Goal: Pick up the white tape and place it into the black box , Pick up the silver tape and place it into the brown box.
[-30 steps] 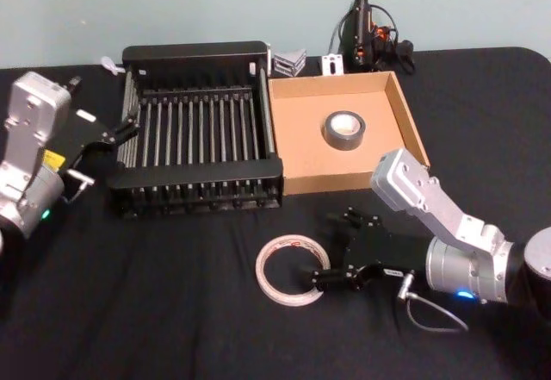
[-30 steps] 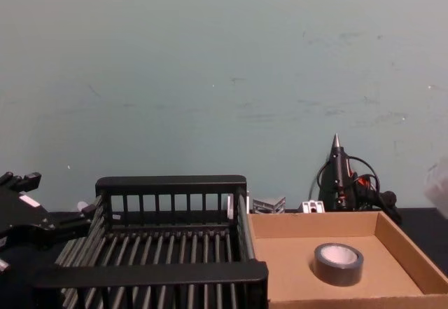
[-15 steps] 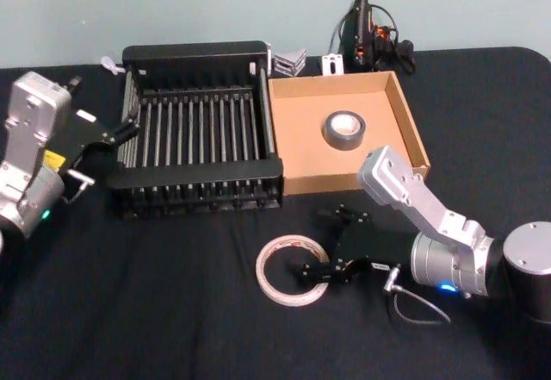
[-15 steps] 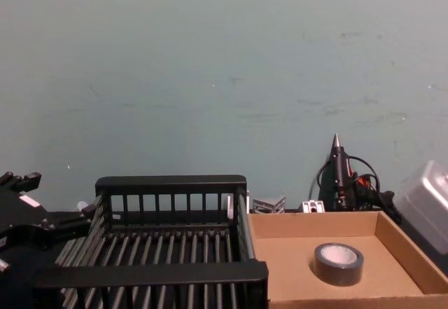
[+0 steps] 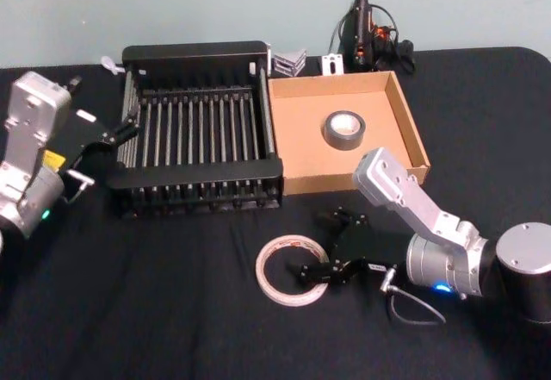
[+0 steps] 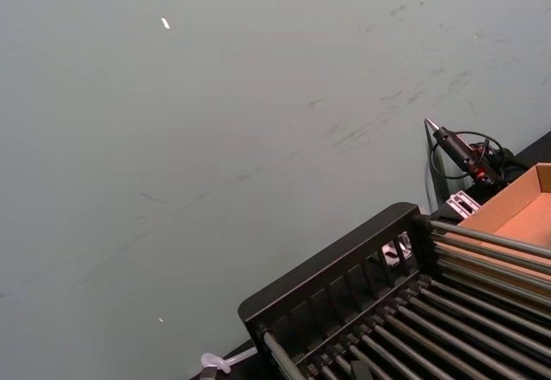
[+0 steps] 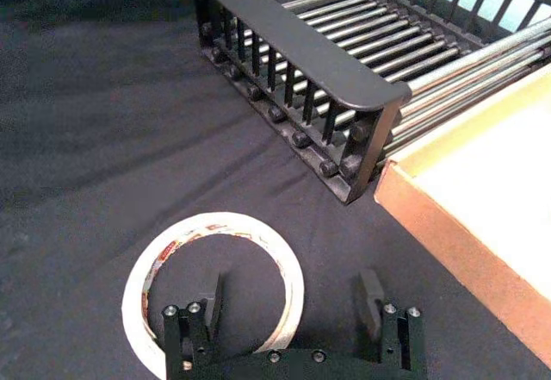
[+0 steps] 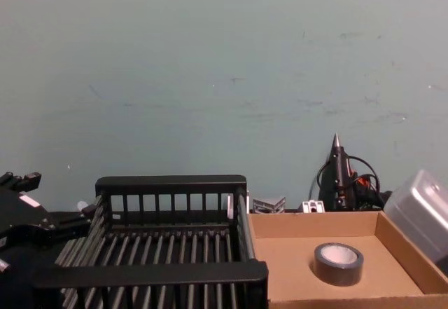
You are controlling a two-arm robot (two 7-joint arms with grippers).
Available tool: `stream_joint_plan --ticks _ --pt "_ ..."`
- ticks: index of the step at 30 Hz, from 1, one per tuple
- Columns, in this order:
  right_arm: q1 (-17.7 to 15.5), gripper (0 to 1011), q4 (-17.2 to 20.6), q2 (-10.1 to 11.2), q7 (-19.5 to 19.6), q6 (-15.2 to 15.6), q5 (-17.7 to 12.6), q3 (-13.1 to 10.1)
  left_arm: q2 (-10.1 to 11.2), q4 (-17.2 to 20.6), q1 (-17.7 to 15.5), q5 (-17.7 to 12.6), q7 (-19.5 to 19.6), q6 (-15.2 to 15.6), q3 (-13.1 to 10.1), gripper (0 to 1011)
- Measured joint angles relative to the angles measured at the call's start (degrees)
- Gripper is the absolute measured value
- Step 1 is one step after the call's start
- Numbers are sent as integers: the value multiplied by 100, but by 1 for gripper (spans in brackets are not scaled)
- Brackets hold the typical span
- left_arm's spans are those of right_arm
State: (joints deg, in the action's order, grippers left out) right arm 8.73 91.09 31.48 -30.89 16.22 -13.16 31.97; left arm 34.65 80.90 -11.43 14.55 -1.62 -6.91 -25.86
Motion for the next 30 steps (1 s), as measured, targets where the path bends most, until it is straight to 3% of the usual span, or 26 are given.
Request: stream_joint_plan --ticks 30 --pt "20 1002 -71 -91 85 204 -43 25 0 0 0 0 0 0 0 1001"
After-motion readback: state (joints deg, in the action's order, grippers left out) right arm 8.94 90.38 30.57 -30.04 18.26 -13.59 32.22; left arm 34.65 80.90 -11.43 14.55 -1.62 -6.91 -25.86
